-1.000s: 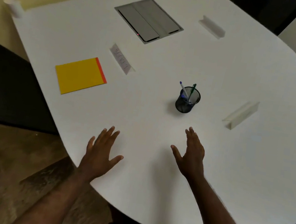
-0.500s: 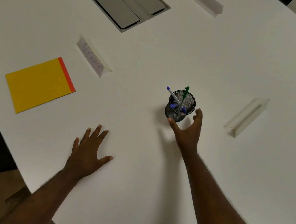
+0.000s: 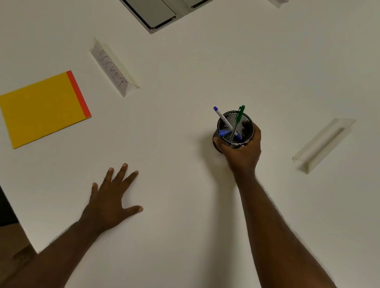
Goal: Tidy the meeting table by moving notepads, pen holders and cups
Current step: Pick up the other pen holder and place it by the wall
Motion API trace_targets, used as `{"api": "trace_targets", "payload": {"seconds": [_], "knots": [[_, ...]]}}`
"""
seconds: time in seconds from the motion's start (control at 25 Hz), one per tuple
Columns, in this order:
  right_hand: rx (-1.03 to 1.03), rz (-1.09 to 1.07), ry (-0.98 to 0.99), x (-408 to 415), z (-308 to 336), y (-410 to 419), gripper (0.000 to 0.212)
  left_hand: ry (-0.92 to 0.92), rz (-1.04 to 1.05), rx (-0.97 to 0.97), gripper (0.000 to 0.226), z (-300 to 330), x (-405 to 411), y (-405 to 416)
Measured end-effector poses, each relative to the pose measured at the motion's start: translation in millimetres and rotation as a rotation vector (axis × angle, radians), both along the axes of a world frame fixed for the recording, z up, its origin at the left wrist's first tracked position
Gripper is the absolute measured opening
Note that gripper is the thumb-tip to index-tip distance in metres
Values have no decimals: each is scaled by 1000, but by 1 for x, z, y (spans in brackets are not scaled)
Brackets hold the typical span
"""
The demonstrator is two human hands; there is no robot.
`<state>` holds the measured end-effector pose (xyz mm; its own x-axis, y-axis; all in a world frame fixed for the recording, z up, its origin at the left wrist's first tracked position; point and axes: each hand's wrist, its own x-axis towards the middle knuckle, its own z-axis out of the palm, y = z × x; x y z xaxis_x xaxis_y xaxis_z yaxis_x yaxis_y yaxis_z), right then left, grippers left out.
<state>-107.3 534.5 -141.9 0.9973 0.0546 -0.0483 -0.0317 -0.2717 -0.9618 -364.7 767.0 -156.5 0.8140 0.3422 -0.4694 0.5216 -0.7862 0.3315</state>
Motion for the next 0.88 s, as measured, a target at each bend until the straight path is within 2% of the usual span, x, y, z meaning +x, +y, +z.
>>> {"api": "trace_targets", "payload": {"seconds": [0.16, 0.36, 0.56, 0.76, 0.88], "knots": [[14, 5, 0, -21, 11, -5, 83, 8, -9, -30, 92, 7, -5, 2], [19, 116, -7, -89, 23, -3, 84, -122, 52, -99, 90, 30, -50, -9], [15, 363, -10, -178, 39, 23, 86, -253, 156, -209, 85, 62, -117, -19], [20, 624, -26, -270, 71, 65, 86, -375, 273, -221, 82, 94, -187, -14], [19, 767, -55, -326, 93, 96, 86, -492, 351, -238, 87, 113, -236, -3]]}}
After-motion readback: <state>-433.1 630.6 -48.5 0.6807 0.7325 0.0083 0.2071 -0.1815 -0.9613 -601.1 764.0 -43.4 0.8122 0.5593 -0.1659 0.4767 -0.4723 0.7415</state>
